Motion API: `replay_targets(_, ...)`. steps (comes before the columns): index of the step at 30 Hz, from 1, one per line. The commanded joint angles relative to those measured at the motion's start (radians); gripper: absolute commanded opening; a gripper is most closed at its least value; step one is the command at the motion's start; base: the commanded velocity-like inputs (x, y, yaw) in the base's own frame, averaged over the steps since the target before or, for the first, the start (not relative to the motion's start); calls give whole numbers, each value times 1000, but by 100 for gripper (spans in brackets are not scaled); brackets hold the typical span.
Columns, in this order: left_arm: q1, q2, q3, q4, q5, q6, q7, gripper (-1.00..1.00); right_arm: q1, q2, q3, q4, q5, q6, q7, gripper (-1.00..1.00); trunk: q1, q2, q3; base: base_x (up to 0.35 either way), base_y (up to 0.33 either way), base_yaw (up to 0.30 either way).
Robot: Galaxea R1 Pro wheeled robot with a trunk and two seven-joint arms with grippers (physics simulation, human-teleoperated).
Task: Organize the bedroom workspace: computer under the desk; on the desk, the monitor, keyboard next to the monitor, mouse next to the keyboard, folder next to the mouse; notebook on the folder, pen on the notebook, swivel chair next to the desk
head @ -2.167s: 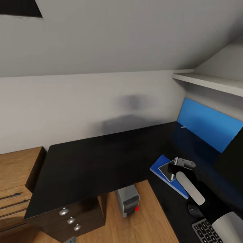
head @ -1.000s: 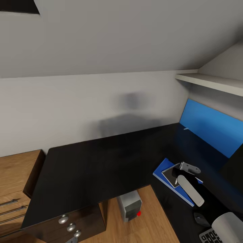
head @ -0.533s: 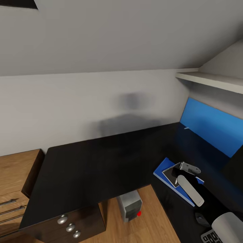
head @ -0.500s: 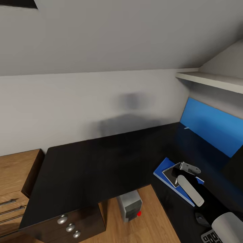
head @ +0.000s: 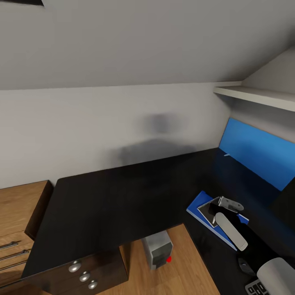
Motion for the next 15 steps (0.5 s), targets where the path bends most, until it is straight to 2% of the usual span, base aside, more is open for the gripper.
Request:
replay_targets(1,0,1,-2,-3,3,4,7,100,-1,-1,3,-1,-4,4,-7,-100,4,-8,-4,0,0,0)
replay_targets(10,0,1,-2,-1,3,2,7,100,-1,-2,3,-1,-4,4,-7,-100,39,-71,-33,0,0,0)
replay_targets(15,0,1,-2,-1,3,2,8,100,-1,-2,3,-1,-4,4,-7,-100,39,-71,-33,0,0,0)
